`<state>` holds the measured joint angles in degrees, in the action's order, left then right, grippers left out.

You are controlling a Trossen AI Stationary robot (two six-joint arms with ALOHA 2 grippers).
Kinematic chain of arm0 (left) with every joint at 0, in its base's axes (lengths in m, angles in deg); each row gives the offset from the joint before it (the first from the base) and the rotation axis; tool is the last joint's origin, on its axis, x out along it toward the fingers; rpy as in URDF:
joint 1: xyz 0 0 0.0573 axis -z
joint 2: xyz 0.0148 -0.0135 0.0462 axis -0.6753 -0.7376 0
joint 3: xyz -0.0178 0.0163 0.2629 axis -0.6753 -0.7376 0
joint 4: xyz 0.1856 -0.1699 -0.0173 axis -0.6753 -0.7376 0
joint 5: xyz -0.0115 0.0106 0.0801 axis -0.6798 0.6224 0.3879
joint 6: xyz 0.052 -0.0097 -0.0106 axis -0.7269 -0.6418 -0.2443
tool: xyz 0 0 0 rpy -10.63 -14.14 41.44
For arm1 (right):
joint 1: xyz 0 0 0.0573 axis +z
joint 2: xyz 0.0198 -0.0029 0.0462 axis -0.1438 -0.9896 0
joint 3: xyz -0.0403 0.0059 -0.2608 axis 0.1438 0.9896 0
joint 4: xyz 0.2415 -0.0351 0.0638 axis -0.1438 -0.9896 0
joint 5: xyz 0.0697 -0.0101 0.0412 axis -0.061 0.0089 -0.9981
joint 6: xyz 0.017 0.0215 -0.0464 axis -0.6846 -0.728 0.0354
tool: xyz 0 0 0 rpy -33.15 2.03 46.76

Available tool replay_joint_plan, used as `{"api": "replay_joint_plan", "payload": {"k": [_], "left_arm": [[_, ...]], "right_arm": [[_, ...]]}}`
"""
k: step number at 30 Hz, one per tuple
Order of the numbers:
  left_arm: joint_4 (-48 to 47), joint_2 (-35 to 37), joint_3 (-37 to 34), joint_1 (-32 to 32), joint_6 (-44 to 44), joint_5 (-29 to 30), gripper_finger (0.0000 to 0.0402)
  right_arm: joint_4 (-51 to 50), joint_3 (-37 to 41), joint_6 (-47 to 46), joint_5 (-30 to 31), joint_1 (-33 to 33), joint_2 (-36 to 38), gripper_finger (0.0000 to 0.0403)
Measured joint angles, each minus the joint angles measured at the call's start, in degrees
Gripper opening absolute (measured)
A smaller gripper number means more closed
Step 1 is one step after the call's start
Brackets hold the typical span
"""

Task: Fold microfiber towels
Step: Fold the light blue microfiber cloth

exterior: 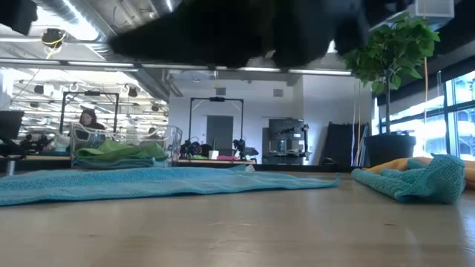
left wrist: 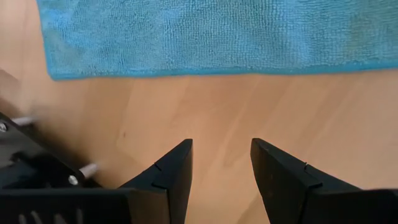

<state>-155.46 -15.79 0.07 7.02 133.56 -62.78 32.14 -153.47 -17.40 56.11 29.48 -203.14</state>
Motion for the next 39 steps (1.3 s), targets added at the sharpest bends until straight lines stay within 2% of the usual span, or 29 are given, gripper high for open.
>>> {"api": "replay_joint_plan", "payload": {"k": [8,16,23,31,39], "left_arm": [[0.8,0.0,0.0,4.1,10.6,1.2,0.0157],[-0.7,0.0,0.0,8.7,23.5,4.5,0.0157],[-0.6,0.0,0.0,10.2,25.2,8.8,0.0157],[-0.5,0.0,0.0,9.9,24.6,9.0,0.0157],[-0.5,0.0,0.0,9.9,24.1,9.5,0.0157]], "right_arm": [[-21.2,-20.2,-2.4,-0.7,0.0,-13.0,0.0162],[-29.2,-35.1,-5.1,-1.2,0.0,-23.0,0.0162],[-31.4,-36.9,-6.4,-0.3,-0.3,-24.6,0.0162],[-28.4,-36.6,-6.2,0.1,-0.8,-25.0,0.0162],[-27.8,-36.4,-12.1,-5.9,-5.3,-25.2,0.0162]]}}
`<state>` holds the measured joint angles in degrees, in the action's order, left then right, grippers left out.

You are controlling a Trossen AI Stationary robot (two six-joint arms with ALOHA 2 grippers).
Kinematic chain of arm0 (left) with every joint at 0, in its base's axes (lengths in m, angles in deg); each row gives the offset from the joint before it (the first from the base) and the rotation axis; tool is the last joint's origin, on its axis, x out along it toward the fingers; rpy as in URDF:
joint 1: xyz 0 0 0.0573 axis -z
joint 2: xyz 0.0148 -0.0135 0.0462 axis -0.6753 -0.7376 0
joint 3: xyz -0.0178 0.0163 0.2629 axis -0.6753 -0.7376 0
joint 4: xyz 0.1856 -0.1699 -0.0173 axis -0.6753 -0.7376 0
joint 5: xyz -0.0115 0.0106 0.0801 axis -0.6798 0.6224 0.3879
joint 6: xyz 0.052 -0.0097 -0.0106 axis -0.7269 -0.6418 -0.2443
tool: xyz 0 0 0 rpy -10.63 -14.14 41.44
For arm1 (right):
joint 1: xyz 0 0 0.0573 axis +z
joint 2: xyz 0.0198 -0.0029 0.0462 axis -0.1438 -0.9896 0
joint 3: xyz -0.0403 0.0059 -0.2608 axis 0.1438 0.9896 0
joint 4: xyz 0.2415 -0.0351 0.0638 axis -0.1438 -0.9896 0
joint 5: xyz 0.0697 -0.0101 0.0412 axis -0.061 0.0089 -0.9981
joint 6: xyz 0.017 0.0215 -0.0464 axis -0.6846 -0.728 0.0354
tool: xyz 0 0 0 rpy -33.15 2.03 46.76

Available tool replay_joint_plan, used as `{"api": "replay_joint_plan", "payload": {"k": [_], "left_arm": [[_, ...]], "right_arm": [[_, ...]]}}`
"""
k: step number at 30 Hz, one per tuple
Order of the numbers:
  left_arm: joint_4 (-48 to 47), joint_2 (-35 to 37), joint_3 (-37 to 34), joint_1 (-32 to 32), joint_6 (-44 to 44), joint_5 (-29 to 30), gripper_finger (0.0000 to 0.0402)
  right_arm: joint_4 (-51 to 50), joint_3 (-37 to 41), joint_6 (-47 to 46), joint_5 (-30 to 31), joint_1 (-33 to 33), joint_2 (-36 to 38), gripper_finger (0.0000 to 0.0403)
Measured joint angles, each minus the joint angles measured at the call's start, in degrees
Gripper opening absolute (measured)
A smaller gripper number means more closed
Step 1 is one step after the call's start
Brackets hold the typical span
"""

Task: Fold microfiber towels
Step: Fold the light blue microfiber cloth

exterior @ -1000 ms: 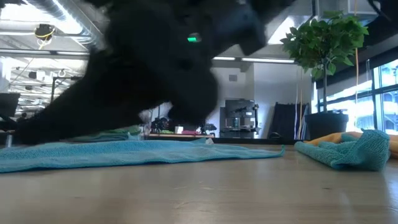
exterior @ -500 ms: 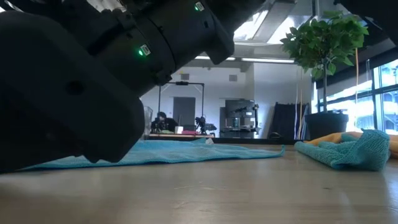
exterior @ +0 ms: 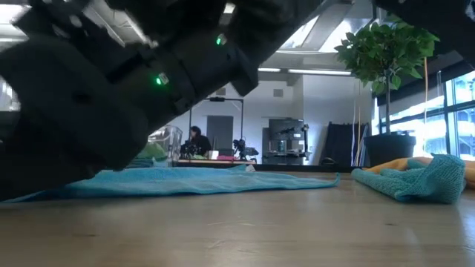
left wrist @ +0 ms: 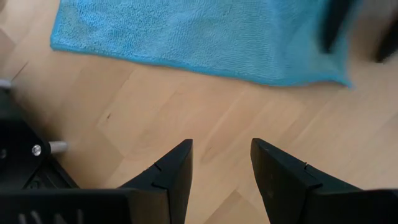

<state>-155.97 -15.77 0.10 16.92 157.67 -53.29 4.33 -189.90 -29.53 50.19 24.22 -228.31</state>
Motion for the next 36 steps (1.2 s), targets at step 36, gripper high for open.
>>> {"api": "replay_joint_plan", "payload": {"k": [36], "left_arm": [[14.0,-0.2,0.0,-5.5,-41.1,11.1,0.0157]], "right_arm": [[-45.5,0.3,4.3,-35.9,7.2,4.6,0.0015]]}}
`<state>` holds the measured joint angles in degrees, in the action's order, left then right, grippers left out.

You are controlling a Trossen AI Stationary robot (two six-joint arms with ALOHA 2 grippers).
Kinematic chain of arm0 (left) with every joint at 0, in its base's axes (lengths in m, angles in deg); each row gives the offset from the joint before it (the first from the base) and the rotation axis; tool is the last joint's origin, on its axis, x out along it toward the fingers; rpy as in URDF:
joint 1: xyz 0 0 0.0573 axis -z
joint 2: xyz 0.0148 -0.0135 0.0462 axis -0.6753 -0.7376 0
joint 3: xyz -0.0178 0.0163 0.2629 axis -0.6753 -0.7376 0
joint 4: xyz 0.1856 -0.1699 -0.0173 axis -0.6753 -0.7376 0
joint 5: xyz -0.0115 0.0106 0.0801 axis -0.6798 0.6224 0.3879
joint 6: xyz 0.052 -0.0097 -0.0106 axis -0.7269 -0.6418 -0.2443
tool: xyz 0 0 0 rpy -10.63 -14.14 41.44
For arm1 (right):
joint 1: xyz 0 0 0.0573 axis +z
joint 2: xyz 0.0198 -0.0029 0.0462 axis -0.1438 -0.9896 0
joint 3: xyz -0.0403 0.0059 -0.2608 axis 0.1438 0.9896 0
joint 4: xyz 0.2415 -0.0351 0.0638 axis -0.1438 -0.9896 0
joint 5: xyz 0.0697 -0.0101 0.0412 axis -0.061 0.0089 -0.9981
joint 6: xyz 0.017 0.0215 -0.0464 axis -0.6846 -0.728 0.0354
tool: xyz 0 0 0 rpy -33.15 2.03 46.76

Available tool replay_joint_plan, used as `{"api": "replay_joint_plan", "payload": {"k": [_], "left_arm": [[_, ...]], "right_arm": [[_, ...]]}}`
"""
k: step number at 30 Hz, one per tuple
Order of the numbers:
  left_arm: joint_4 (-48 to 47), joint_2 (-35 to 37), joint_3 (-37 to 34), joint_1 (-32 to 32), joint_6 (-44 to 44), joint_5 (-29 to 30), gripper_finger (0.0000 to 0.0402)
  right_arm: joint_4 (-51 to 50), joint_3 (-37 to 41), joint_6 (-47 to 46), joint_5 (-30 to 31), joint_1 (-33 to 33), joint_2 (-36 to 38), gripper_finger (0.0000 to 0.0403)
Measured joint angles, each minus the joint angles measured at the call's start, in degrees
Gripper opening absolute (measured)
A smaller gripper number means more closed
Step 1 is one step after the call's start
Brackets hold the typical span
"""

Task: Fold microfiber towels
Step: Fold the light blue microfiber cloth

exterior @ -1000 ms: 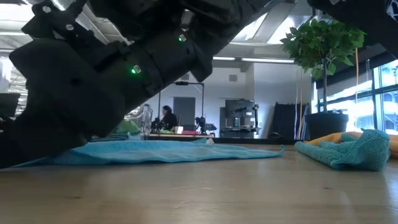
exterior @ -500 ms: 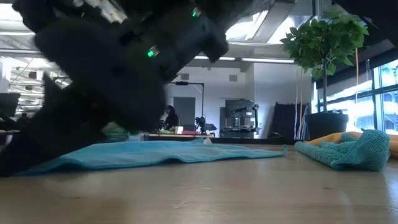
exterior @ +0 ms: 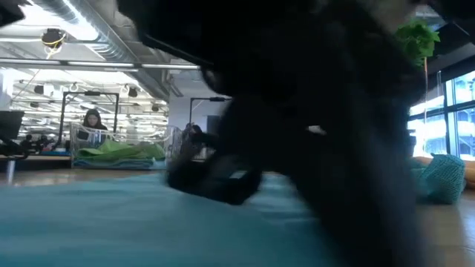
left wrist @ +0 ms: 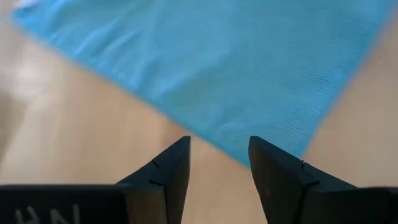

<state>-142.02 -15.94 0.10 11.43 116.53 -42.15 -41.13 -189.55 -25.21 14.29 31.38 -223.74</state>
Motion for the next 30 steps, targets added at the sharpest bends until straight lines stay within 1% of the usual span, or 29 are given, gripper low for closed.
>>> {"api": "replay_joint_plan", "payload": {"k": [4,6,10,12,16,22,27,30], "left_arm": [[9.8,-0.5,0.0,-1.7,-10.5,-3.7,0.0157],[11.1,-0.7,0.0,-1.9,-13.1,-5.3,0.0157],[11.8,-2.0,0.0,-1.9,-13.5,-6.6,0.0157],[13.8,-3.1,0.0,-1.6,-13.9,-7.2,0.0157],[17.0,-7.0,0.0,-1.2,-17.6,-8.8,0.0157],[16.8,-11.3,0.3,-0.8,-18.2,-7.4,0.0157],[16.0,-11.9,0.4,-0.7,-18.8,-6.4,0.0156],[15.6,-12.0,0.4,-0.7,-18.9,-6.4,0.0141]], "right_arm": [[-7.6,0.0,1.5,1.6,0.0,0.1,0.0025],[-9.0,0.0,1.5,1.9,-0.3,0.1,0.0026],[-10.0,0.0,1.4,2.6,-0.8,0.2,0.0019],[-9.9,0.0,1.5,2.6,-0.9,0.3,0.0015],[-8.3,0.1,1.4,1.3,-0.9,0.2,0.0015],[-5.9,0.1,1.5,1.5,-1.0,0.3,0.0021],[-5.6,0.1,1.5,1.4,-1.0,0.3,0.0015],[-5.6,0.1,1.9,1.4,-1.0,0.3,0.0015]]}}
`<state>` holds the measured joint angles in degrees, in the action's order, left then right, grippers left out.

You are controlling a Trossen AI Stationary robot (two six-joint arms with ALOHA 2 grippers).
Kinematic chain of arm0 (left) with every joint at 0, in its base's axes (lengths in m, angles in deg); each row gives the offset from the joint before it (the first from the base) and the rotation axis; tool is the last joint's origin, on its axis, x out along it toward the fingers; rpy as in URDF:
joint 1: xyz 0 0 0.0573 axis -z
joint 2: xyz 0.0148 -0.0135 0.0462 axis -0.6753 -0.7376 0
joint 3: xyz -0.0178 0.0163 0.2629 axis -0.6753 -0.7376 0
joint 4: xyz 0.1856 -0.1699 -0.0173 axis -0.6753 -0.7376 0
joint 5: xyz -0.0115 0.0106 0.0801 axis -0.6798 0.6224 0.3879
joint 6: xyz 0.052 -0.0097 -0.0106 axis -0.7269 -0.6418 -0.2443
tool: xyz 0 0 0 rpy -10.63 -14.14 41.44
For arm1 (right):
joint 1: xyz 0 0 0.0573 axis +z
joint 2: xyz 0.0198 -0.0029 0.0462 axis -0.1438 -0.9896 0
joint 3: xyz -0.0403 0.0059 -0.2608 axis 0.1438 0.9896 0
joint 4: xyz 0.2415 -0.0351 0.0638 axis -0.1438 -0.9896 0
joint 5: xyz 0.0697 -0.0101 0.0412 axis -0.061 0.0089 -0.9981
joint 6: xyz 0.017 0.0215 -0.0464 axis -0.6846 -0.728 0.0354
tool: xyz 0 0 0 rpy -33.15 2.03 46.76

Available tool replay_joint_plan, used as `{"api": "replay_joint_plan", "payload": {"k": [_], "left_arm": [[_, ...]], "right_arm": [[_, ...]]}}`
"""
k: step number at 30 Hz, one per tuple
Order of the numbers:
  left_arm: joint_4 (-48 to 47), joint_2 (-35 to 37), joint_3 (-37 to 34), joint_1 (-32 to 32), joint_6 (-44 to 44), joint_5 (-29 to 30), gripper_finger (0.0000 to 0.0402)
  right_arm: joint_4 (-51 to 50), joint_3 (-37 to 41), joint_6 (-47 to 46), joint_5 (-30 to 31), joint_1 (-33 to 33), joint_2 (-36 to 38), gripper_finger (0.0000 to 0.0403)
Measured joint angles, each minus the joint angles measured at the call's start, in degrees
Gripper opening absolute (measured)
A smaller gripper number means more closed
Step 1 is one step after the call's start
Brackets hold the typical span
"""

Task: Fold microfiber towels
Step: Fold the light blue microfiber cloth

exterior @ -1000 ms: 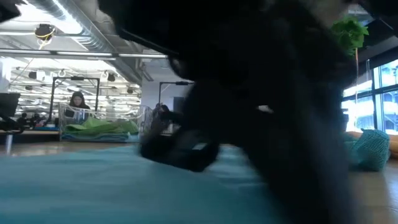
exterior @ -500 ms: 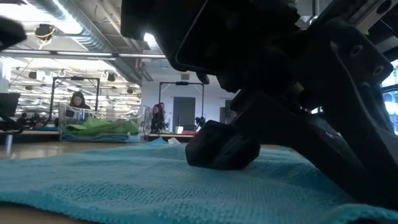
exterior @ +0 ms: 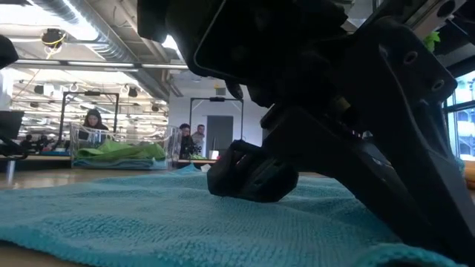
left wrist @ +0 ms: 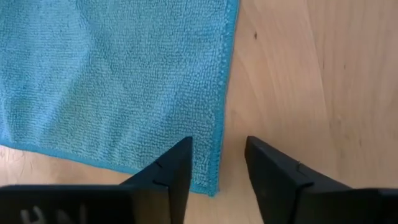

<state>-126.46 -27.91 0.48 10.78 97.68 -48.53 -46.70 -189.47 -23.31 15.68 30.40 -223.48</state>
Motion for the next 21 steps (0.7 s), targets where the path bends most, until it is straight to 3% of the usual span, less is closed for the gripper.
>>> {"api": "replay_joint_plan", "payload": {"k": [7,13,21], "left_arm": [[-3.3,-0.2,-0.1,-0.9,0.3,-0.7,0.0014],[-4.4,-0.2,-0.2,-2.2,-0.1,-0.7,0.0028],[-12.0,-0.9,5.4,-2.7,0.0,-5.1,0.0001]], "right_arm": [[0.8,0.0,0.4,0.0,0.0,0.0,0.0017],[0.8,-0.1,1.1,-0.5,0.4,0.0,0.0017],[-1.5,-1.6,1.4,-0.6,0.6,-0.2,0.0017]]}}
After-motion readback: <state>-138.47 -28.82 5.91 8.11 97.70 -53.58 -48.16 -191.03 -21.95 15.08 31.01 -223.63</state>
